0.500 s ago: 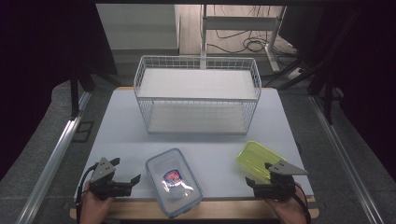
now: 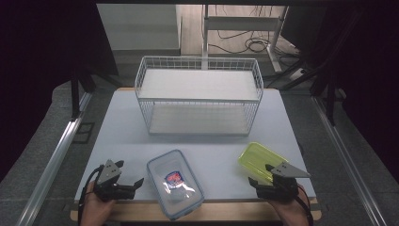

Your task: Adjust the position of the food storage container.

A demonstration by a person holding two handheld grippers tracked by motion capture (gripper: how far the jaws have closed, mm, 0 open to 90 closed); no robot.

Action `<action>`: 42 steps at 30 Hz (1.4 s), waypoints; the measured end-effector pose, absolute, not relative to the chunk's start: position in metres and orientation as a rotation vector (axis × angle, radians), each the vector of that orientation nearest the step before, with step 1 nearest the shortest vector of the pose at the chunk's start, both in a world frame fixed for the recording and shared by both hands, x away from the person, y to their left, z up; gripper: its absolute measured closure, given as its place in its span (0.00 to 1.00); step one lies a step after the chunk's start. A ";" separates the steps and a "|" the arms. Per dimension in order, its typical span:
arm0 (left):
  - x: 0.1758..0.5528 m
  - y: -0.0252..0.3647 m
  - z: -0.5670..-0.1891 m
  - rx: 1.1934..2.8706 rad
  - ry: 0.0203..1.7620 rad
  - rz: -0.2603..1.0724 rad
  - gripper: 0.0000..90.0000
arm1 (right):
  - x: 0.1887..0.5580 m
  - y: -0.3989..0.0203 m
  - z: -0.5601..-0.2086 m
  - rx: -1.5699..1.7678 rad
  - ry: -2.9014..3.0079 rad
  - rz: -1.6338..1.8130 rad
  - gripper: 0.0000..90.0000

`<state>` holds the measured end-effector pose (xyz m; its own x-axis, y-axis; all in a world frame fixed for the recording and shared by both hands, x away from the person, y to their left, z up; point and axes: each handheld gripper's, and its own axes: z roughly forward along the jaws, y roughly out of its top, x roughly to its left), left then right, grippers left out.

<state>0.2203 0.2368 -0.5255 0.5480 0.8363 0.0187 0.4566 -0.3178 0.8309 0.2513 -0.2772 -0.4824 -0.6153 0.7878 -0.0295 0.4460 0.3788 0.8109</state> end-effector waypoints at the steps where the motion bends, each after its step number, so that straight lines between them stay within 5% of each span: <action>1: 0.220 0.237 -0.525 1.960 1.045 0.583 0.03 | 0.251 -0.277 -0.482 1.066 2.234 1.121 0.30; 2: 0.220 0.237 -0.525 1.959 1.046 0.583 0.03 | 0.251 -0.277 -0.481 1.074 2.242 1.112 0.40; 4: 0.221 0.238 -0.526 1.948 1.048 0.568 0.03 | 0.252 -0.277 -0.480 1.075 2.255 1.113 0.45; 6: 0.221 0.240 -0.526 1.927 1.057 0.545 0.03 | 0.252 -0.275 -0.480 1.054 2.294 1.067 0.66; 7: 0.221 0.242 -0.526 1.920 1.062 0.543 0.03 | 0.252 -0.275 -0.480 1.054 2.294 1.067 0.66; 9: 0.220 0.244 -0.526 1.907 1.068 0.540 0.03 | 0.252 -0.273 -0.478 1.050 2.347 1.038 0.91; 11: 0.219 0.245 -0.526 1.904 1.077 0.536 0.03 | 0.251 -0.274 -0.477 1.048 2.374 1.027 0.98; 34: 0.219 0.248 -0.527 1.882 1.103 0.519 0.04 | 0.268 -0.342 -0.475 1.268 2.269 0.887 0.99; 42: 0.220 0.245 -0.528 1.909 1.114 0.521 0.04 | 0.278 -0.295 -0.461 1.126 2.348 1.007 0.99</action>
